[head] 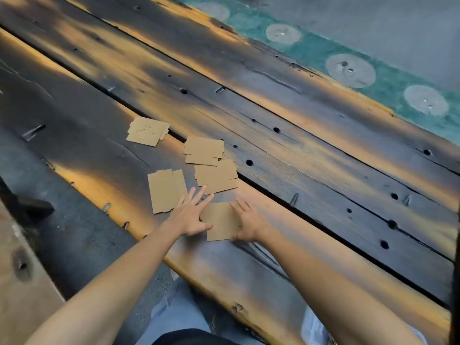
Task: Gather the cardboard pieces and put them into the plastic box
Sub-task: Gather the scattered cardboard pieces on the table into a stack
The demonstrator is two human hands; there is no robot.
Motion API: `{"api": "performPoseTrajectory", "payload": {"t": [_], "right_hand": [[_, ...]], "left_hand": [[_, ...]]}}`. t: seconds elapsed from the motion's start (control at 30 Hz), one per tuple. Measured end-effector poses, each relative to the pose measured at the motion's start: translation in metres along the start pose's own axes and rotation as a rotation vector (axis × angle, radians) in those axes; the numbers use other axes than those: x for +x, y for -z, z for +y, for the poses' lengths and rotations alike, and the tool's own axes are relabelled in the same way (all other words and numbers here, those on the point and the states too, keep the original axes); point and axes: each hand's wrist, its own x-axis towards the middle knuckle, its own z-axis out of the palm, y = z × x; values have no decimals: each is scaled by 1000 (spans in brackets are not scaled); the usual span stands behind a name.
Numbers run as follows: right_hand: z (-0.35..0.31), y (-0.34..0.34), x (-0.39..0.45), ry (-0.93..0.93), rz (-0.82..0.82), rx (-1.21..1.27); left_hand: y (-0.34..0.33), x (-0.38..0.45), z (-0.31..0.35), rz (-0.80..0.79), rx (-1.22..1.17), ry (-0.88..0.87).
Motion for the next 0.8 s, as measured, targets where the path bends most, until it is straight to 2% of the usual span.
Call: {"api": "performPoseTrajectory", "payload": {"t": [0.23,0.4,0.8], "right_hand": [[-2,-19,14,-19,-18,-98],[4,-31,16,-18,43,-89],[19,-22,9,87,27,40]], "left_hand": [[-18,15,-9,-113,97,-99],[-35,20,-20,-194,111,-128],[-51,24,-42,-115,6,-187]]}}
